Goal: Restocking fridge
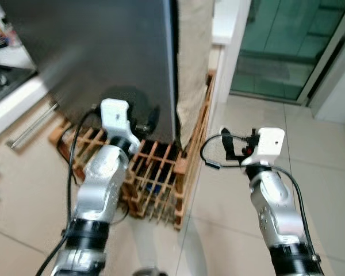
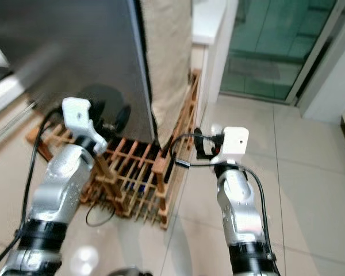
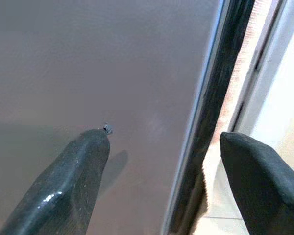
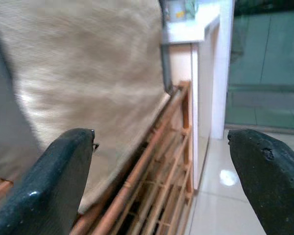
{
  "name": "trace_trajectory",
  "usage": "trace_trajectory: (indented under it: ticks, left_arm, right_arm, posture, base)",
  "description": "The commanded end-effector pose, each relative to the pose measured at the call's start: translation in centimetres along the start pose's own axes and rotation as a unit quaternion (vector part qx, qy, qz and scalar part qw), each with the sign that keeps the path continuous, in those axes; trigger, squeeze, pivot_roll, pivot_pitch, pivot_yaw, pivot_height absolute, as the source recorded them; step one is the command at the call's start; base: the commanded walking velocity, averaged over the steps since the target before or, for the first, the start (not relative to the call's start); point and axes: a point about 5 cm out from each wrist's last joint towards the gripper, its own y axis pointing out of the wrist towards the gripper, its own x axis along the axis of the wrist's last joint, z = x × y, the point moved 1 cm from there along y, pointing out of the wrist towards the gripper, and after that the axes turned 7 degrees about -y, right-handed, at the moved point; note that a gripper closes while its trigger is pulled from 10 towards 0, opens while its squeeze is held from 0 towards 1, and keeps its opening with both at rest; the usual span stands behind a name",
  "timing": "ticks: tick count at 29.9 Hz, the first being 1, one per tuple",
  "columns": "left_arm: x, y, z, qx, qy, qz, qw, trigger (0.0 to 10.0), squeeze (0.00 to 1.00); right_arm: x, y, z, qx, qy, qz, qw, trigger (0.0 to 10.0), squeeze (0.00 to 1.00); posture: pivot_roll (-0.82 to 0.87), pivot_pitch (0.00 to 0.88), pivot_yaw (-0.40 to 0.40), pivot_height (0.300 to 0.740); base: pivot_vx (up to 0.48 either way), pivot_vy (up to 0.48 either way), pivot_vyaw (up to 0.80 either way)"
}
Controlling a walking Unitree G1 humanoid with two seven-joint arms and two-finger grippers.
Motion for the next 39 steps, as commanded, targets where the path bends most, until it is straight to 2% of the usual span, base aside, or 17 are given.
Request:
trace_trajectory:
  ticks: [1, 3, 6, 9, 11, 13, 16, 19, 22, 23, 24, 26, 29, 31, 33, 39]
  left_arm:
    - [-0.7, 0.9, -0.3, 0.005, -0.015, 0.026, 1.0, 10.0, 0.0]
    - [-0.7, 1.3, -0.6, 0.001, -0.016, 0.029, 0.999, 10.0, 0.0]
    - [-0.2, 2.7, -1.8, -0.023, -0.024, 0.032, 0.999, 10.0, 0.0]
    - [0.1, 3.0, -2.3, -0.04, -0.02, 0.032, 0.998, 10.0, 0.0]
    - [0.5, 3.0, -2.3, -0.052, 0.007, 0.025, 0.998, 10.0, 0.0]
    - [0.8, 2.0, -0.5, -0.041, 0.031, 0.013, 0.999, 10.0, 0.0]
    - [0.7, 0.1, 1.6, -0.016, 0.035, -0.002, 0.999, 10.0, 0.0]
    - [0.6, -0.6, 2.2, -0.004, 0.029, -0.008, 1.0, 10.0, 0.0]
    - [0.8, -1.4, 3.8, 0.083, 0.031, -0.033, 0.996, 10.0, 0.0]
    - [0.8, -1.4, 3.8, 0.083, 0.031, -0.033, 0.996, 10.0, 0.0]
    - [0.3, -2.3, 5.5, 0.156, 0.005, -0.032, 0.987, 10.0, 0.0]
    - [-0.3, -3.2, 6.4, 0.18, 0.006, -0.018, 0.983, 10.0, 0.0]
    - [-1.1, -4.1, 6.9, 0.178, 0.011, 0.009, 0.984, 10.0, 0.0]
    - [-1.0, -4.8, 6.2, 0.144, 0.048, 0.003, 0.988, 10.0, 0.0]
    - [-0.9, -5.0, 5.6, 0.134, 0.051, -0.009, 0.99, 10.0, 0.0]
    - [-0.1, -4.3, 4.5, 0.144, 0.045, -0.035, 0.988, 10.0, 0.0]
  right_arm:
    - [0.2, 0.2, -0.1, -0.003, -0.002, -0.006, 1.0, 10.0, 0.0]
    - [0.3, 0.3, 0.0, -0.001, -0.003, -0.008, 1.0, 10.0, 0.0]
    - [0.9, 0.5, -0.2, -0.003, -0.006, -0.018, 1.0, 10.0, 0.0]
    - [1.0, 0.5, -0.3, -0.006, -0.007, -0.021, 1.0, 10.0, 0.0]
    - [1.2, 0.4, -0.5, -0.01, -0.009, -0.024, 1.0, 10.0, 0.0]
    - [1.4, 0.0, -0.9, -0.02, -0.012, -0.029, 0.999, 10.0, 0.0]
    - [1.6, -1.0, -1.4, -0.03, -0.016, -0.029, 0.999, 10.0, 0.0]
    - [1.6, -1.4, -1.5, -0.032, -0.021, -0.025, 0.999, 10.0, 0.0]
    - [1.1, -2.3, -1.7, -0.023, -0.046, -0.017, 0.999, 10.0, 0.0]
    - [1.1, -2.3, -1.7, -0.023, -0.046, -0.017, 0.999, 10.0, 0.0]
    - [1.3, -2.4, -2.1, -0.034, -0.049, -0.022, 0.998, 10.0, 0.0]
    - [1.6, -2.5, -2.6, -0.05, -0.042, -0.03, 0.997, 10.0, 0.0]
    - [2.3, -3.0, -3.0, -0.068, -0.022, -0.045, 0.996, 10.0, 0.0]
    - [2.0, -3.8, -3.1, -0.07, -0.025, -0.046, 0.996, 10.0, 0.0]
    - [1.7, -4.0, -3.0, -0.068, -0.026, -0.041, 0.997, 10.0, 0.0]
    - [2.0, -3.3, -2.4, -0.056, -0.028, -0.048, 0.997, 10.0, 0.0]
  posture:
    - [-0.07, 0.0, 0.059, 0.74]
    - [-0.08, 0.0, 0.062, 0.74]
    - [-0.09, 0.0, 0.065, 0.74]
    - [-0.1, 0.0, 0.077, 0.74]
    - [-0.11, 0.0, 0.085, 0.74]
    - [-0.12, 0.0, 0.095, 0.74]
    - [-0.11, 0.0, 0.083, 0.74]
    - [-0.1, 0.0, 0.081, 0.74]
    - [-0.09, 0.0, 0.074, 0.74]
    - [-0.09, 0.0, 0.074, 0.74]
    - [-0.09, 0.0, 0.074, 0.74]
    - [-0.08, 0.0, 0.07, 0.74]
    - [-0.08, 0.0, 0.065, 0.74]
    - [-0.08, 0.0, 0.063, 0.74]
    - [-0.08, 0.0, 0.062, 0.74]
    - [-0.08, 0.0, 0.063, 0.74]
  base:
    - [0.0, 0.0, 0.0]
    - [0.0, 0.0, 0.0]
    - [0.0, 0.0, 0.0]
    - [0.0, 0.0, 0.0]
    - [0.0, 0.0, 0.0]
    - [0.0, 0.0, 0.0]
    - [0.0, 0.0, -0.15]
    - [0.0, 0.0, -0.65]
    - [0.0, 0.0, -0.72]
    - [0.0, 0.0, -0.74]
    - [0.0, 0.0, 0.0]
    - [0.0, 0.0, 0.0]
    - [0.0, 0.0, 0.0]
    - [0.0, 0.0, 0.0]
    - [0.0, 0.0, 0.0]
    - [0.209, -0.31, 0.0]
